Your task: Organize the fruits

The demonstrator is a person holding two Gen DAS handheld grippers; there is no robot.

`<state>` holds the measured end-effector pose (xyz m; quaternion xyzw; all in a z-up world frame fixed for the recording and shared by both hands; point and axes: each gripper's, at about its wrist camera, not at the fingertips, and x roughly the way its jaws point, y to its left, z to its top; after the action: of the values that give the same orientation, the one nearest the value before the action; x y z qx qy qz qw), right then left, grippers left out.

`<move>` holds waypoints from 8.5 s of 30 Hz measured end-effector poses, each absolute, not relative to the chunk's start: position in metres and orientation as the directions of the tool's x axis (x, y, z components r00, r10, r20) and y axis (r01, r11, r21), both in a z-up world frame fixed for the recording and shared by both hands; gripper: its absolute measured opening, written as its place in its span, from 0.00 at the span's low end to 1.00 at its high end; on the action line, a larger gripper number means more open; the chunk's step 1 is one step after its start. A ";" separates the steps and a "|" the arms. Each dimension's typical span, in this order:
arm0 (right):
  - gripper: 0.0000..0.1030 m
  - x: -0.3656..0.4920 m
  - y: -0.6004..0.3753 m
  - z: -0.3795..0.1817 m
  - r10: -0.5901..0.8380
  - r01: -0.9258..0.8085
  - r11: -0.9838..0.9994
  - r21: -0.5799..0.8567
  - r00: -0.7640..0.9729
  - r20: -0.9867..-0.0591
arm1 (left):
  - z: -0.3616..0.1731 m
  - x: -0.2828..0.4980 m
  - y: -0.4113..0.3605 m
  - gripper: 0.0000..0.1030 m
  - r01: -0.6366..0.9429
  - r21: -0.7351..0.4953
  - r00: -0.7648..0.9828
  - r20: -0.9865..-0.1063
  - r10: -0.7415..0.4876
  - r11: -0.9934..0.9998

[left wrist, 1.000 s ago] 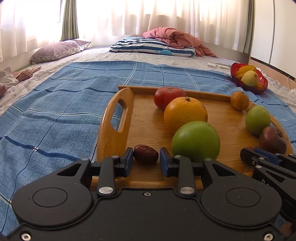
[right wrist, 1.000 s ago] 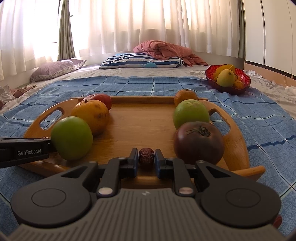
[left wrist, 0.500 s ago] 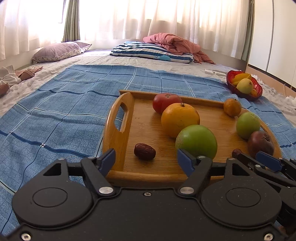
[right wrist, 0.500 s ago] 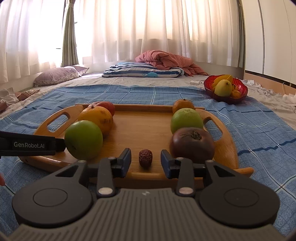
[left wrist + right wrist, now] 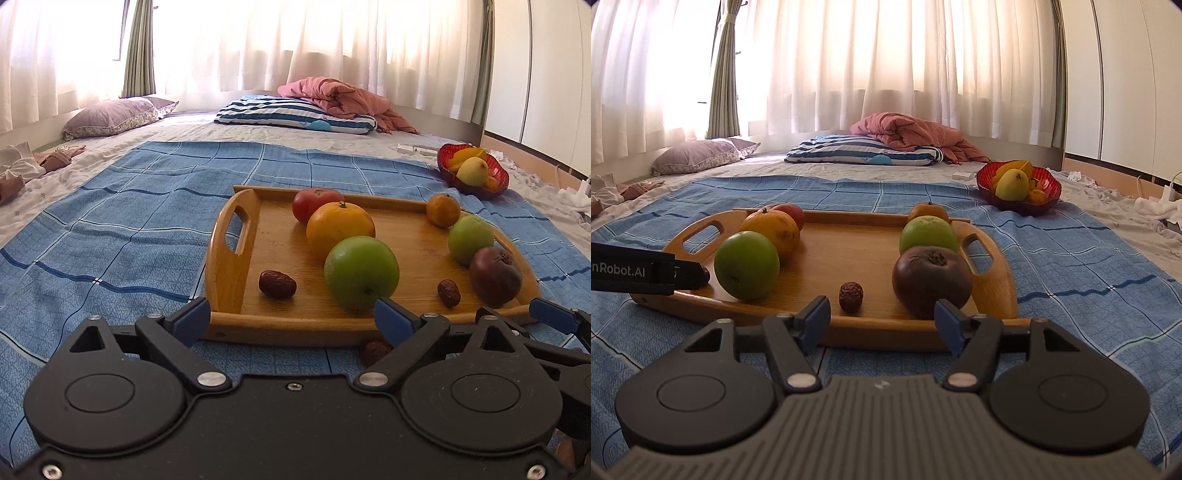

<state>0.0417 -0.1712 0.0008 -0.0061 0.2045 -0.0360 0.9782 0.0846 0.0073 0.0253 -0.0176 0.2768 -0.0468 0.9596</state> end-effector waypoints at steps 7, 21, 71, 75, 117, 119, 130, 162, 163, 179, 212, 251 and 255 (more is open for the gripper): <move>0.84 0.028 -0.177 -0.002 -0.107 0.098 0.994 -0.042 0.916 -0.388 | 0.019 0.073 -0.001 0.97 0.105 -0.054 0.840 -0.529 -0.118 0.993; 0.87 0.008 -0.195 -0.011 -0.192 0.185 0.981 -0.055 0.905 -0.380 | 0.006 0.066 -0.027 0.99 0.160 -0.035 0.831 -0.534 -0.154 0.987; 0.34 -0.012 -0.220 -0.023 -0.285 0.279 0.957 -0.078 0.865 -0.412 | -0.006 0.073 -0.058 0.23 0.204 -0.030 0.788 -0.588 -0.183 0.978; 0.34 -0.013 -0.218 -0.021 -0.279 0.270 0.960 -0.081 0.869 -0.410 | -0.004 0.069 -0.056 0.23 0.194 -0.019 0.798 -0.579 -0.169 0.981; 0.34 0.044 -0.169 0.030 -0.035 0.041 0.999 0.008 0.930 -0.367 | 0.053 0.090 0.002 0.23 0.092 -0.021 0.871 -0.483 -0.091 0.996; 0.34 0.051 -0.169 0.033 -0.031 0.038 0.999 0.013 0.928 -0.371 | 0.054 0.097 0.006 0.23 0.085 -0.023 0.870 -0.485 -0.086 0.996; 0.34 0.093 -0.163 0.040 -0.009 0.013 1.000 0.005 0.919 -0.394 | 0.054 0.140 0.022 0.23 0.077 -0.080 0.846 -0.522 -0.108 0.994; 0.35 0.184 -0.179 0.025 0.076 -0.030 0.996 0.083 0.780 -0.621 | 0.026 0.214 0.022 0.23 0.050 -0.088 0.771 -0.629 -0.094 0.995; 0.35 0.184 -0.179 0.024 0.073 -0.029 0.996 0.082 0.779 -0.622 | 0.025 0.214 0.022 0.23 0.050 -0.088 0.771 -0.629 -0.094 0.995; 0.36 0.188 -0.178 0.019 0.065 -0.026 0.997 0.070 0.774 -0.629 | 0.019 0.222 0.020 0.23 0.052 -0.091 0.762 -0.640 -0.099 0.994; 0.48 0.183 -0.172 0.019 0.057 -0.038 0.998 0.045 0.787 -0.614 | 0.023 0.215 0.023 0.53 0.040 -0.086 0.776 -0.625 -0.085 0.995; 0.82 0.086 -0.184 0.042 0.007 -0.011 1.000 -0.005 0.881 -0.473 | 0.048 0.110 0.008 1.00 0.096 -0.096 0.820 -0.556 -0.133 0.991; 0.83 0.075 -0.184 0.039 -0.003 -0.003 1.000 -0.013 0.883 -0.469 | 0.044 0.102 0.007 1.00 0.087 -0.097 0.817 -0.563 -0.127 0.991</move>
<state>0.0746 -0.1840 0.0389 -0.0065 0.2414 0.0000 0.9704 0.1023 0.0074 0.0438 -0.0335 0.2972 -0.0560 0.9526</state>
